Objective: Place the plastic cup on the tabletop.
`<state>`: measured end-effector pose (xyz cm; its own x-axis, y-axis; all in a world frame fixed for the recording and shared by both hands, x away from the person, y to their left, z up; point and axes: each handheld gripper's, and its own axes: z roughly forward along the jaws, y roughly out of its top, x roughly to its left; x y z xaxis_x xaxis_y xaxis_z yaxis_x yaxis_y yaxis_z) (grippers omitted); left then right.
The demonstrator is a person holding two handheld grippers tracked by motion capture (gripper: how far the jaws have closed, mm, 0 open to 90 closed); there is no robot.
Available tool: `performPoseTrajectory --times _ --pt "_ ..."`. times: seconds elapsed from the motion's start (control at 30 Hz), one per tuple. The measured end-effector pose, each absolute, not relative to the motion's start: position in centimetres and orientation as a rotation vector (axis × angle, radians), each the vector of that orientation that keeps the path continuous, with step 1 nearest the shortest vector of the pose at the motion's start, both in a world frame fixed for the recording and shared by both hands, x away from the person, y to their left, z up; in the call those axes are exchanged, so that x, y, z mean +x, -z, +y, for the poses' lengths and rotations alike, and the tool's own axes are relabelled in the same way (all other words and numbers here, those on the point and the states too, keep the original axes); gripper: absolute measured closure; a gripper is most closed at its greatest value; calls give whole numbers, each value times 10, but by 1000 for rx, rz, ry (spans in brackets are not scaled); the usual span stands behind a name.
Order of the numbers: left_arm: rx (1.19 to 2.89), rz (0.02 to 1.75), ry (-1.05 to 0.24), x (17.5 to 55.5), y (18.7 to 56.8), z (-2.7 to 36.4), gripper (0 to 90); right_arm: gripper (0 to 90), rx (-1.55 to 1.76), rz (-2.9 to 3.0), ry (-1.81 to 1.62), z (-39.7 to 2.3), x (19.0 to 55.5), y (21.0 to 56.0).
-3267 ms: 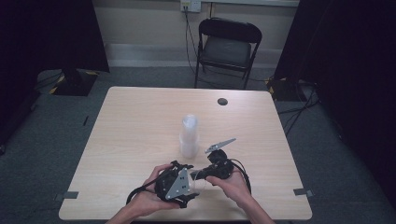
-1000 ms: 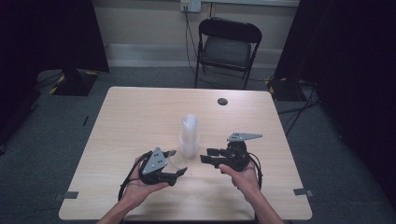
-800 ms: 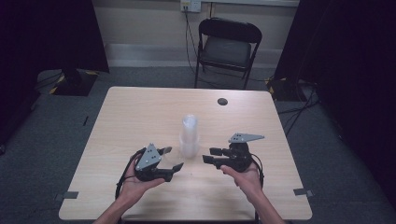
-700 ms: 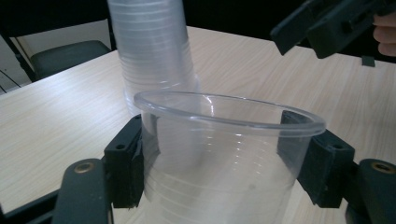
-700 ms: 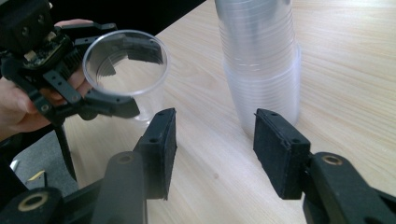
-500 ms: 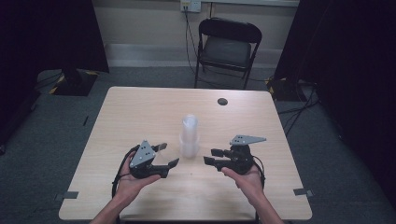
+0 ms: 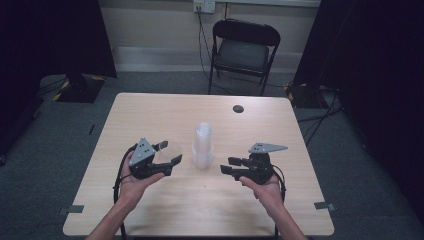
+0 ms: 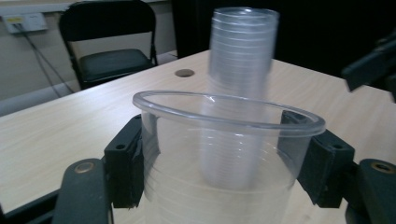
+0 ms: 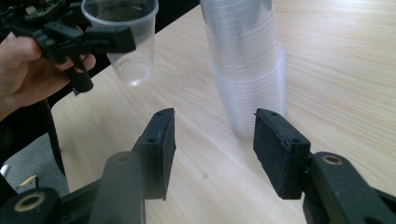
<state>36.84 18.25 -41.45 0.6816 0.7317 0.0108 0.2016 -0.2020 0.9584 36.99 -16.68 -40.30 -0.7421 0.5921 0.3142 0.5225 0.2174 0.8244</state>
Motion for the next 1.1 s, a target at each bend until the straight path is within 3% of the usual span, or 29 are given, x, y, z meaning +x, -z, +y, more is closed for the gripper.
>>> performPoseTrajectory --times 0.3,1.1 --pt "1697 812 -628 386 419 187 293 481 1110 2379 -1563 -173 361 405" --pt "1709 910 -623 427 452 191 290 478 1145 2372 -1471 -201 335 429"
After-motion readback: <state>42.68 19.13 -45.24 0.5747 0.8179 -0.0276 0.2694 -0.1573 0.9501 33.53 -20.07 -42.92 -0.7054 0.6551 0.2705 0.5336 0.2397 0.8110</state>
